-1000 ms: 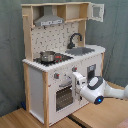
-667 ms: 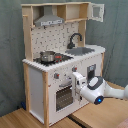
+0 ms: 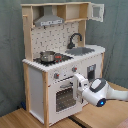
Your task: Play with the kitchen
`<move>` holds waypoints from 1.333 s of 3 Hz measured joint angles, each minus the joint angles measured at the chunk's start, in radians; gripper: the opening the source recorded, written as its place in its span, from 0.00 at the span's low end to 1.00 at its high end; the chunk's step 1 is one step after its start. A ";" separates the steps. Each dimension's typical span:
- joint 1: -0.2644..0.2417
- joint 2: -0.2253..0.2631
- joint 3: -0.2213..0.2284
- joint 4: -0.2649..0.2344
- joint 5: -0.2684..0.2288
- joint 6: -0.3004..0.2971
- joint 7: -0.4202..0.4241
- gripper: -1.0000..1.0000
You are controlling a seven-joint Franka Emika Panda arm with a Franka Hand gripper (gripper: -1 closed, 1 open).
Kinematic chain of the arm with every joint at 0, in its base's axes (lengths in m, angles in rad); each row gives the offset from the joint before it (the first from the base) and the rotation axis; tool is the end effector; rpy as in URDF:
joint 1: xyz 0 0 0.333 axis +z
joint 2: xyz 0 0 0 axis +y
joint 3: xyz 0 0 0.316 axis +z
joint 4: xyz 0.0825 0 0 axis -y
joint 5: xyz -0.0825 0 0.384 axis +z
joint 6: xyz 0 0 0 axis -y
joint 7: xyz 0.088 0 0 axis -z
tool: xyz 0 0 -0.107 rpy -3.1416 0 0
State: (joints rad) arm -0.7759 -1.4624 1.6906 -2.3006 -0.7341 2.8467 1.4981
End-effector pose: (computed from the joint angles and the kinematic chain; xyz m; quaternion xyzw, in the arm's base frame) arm 0.3220 0.4367 0.2402 0.6546 0.2289 0.6382 0.3343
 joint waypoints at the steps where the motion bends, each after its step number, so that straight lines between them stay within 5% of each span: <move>1: 0.057 0.012 0.019 -0.007 0.025 -0.076 0.000 0.00; 4: 0.190 0.031 0.063 0.069 0.142 -0.279 -0.070 0.00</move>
State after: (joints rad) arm -0.5860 -1.4312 1.7537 -2.2313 -0.5925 2.5672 1.4281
